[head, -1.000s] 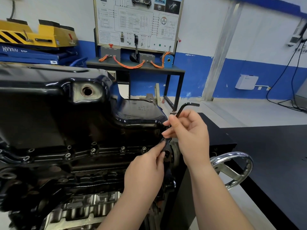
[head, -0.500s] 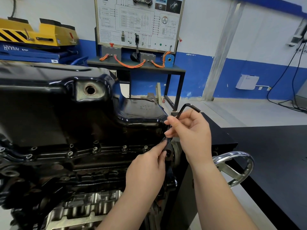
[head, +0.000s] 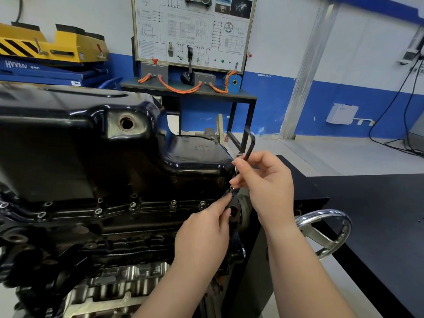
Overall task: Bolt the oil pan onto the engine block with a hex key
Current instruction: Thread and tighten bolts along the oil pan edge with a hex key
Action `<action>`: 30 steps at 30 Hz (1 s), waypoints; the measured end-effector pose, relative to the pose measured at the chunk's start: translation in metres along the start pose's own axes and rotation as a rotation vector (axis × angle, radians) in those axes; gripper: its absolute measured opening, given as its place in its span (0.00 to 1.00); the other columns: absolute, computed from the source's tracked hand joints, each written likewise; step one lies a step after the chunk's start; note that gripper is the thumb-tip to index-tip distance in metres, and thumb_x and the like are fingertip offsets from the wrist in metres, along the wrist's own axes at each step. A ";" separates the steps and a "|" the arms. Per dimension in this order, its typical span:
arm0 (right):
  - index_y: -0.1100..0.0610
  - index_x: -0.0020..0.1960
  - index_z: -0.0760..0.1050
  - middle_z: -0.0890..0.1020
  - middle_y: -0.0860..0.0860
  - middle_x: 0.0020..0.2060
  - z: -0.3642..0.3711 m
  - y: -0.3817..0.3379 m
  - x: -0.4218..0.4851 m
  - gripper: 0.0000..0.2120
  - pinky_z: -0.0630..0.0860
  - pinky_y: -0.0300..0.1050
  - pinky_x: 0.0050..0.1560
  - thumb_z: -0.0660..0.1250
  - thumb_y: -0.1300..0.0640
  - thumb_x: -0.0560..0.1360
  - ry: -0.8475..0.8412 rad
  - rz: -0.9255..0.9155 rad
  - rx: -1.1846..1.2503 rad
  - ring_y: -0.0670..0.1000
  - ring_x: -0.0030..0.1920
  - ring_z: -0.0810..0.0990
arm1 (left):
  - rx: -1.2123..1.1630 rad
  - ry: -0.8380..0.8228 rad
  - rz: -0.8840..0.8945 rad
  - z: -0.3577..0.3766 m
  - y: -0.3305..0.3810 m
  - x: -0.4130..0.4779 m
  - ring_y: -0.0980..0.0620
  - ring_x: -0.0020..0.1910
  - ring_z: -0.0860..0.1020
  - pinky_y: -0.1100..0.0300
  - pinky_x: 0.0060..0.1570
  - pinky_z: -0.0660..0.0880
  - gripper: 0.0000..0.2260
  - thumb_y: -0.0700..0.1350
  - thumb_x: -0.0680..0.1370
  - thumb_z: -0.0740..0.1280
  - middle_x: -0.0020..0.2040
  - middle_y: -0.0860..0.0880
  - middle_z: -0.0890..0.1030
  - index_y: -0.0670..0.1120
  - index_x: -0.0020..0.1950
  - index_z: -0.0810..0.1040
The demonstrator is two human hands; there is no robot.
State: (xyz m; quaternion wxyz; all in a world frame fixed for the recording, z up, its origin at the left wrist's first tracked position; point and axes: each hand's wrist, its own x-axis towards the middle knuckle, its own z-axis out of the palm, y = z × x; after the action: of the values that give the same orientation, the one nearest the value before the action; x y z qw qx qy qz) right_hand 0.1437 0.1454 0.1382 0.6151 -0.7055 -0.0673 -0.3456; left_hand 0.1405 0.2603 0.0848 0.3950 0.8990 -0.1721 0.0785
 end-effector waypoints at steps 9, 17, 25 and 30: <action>0.49 0.56 0.75 0.84 0.51 0.37 0.000 0.003 -0.002 0.09 0.79 0.40 0.38 0.64 0.58 0.77 -0.039 0.021 0.080 0.50 0.33 0.83 | -0.002 0.002 0.012 0.001 0.000 0.000 0.58 0.31 0.75 0.57 0.33 0.77 0.17 0.55 0.80 0.56 0.31 0.56 0.77 0.69 0.68 0.63; 0.51 0.46 0.79 0.83 0.49 0.37 -0.002 0.004 -0.002 0.09 0.79 0.40 0.37 0.64 0.63 0.77 0.002 -0.017 0.006 0.49 0.32 0.82 | -0.008 0.007 0.013 0.001 -0.001 -0.001 0.56 0.32 0.76 0.55 0.34 0.77 0.17 0.55 0.80 0.56 0.34 0.55 0.79 0.69 0.68 0.63; 0.50 0.48 0.74 0.84 0.52 0.36 -0.002 0.005 -0.002 0.05 0.79 0.43 0.36 0.68 0.58 0.74 -0.012 0.020 0.072 0.51 0.31 0.83 | -0.006 0.001 0.004 0.001 -0.002 0.000 0.56 0.34 0.77 0.57 0.35 0.77 0.17 0.55 0.80 0.56 0.35 0.55 0.79 0.70 0.67 0.62; 0.49 0.56 0.78 0.82 0.49 0.38 -0.003 0.005 -0.002 0.12 0.79 0.41 0.38 0.59 0.61 0.78 -0.074 -0.044 0.014 0.50 0.34 0.83 | -0.004 0.004 0.007 0.002 -0.002 0.001 0.57 0.31 0.76 0.57 0.33 0.77 0.17 0.55 0.80 0.56 0.33 0.55 0.78 0.69 0.67 0.62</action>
State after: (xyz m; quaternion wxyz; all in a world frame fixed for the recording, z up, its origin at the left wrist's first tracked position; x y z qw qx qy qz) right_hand 0.1439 0.1424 0.1328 0.6091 -0.7120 -0.1080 -0.3322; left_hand 0.1419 0.2599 0.0818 0.3968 0.8975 -0.1746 0.0813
